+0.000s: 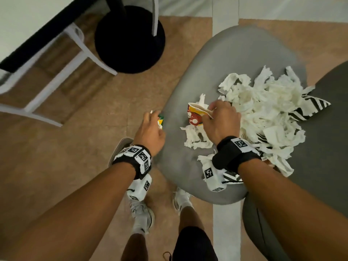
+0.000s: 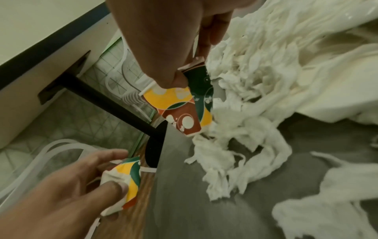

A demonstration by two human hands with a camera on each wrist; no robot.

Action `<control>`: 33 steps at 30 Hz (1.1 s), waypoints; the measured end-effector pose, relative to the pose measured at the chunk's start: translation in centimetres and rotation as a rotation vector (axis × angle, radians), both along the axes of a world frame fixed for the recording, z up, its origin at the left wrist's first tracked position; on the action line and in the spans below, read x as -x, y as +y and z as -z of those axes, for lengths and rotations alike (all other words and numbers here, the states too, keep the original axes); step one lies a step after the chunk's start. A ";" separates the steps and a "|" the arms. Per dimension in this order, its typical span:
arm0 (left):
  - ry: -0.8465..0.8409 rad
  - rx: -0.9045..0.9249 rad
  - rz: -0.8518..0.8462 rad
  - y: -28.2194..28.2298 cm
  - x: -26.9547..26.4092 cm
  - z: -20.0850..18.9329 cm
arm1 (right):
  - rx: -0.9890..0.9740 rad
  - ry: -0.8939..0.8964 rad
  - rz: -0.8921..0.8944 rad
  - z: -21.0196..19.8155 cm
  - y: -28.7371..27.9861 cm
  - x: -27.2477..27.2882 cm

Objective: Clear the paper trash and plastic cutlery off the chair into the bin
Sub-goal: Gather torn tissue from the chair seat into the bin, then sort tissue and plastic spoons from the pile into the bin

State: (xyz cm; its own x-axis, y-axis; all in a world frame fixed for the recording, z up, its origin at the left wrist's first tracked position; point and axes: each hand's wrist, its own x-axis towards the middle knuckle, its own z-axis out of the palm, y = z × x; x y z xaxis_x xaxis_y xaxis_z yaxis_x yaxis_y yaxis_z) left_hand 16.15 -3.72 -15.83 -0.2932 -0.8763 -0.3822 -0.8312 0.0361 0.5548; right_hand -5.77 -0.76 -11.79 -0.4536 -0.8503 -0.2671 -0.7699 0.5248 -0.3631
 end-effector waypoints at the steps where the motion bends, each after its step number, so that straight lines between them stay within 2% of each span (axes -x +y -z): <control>1: -0.002 -0.001 -0.014 0.4 -1.5 0.1 | 0.023 -0.023 0.006 -0.2 0.0 -0.9; 5: -0.057 -0.034 -0.055 2.2 -7.9 0.8 | 0.132 -0.133 0.020 -0.6 0.2 -5.2; 8: -0.069 -0.115 -0.099 3.6 -12.0 1.1 | 0.180 -0.216 -0.042 0.2 0.6 -9.1; 13: -0.017 -0.216 -0.095 5.5 -16.2 2.4 | 0.031 -0.371 -0.214 1.8 2.0 -16.5; 18: 0.065 -0.262 -0.107 7.1 -18.6 3.4 | -0.071 -0.364 -0.322 2.8 3.4 -21.2; 26: -0.060 -0.272 -0.184 7.9 -22.0 4.2 | -0.358 -0.437 -0.461 5.6 4.4 -23.0; 33: -0.079 -0.242 -0.165 5.9 -20.0 2.6 | -0.259 -0.516 -0.407 4.9 4.5 -20.1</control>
State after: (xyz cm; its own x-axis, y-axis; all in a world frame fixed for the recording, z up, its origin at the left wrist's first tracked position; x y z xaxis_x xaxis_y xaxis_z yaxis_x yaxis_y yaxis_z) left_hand 36.10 2.16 -18.40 -0.1152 -0.7903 -0.6018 -0.8558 -0.2286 0.4640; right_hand 14.37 3.71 -16.70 0.1259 -0.8052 -0.5794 -0.6862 0.3511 -0.6370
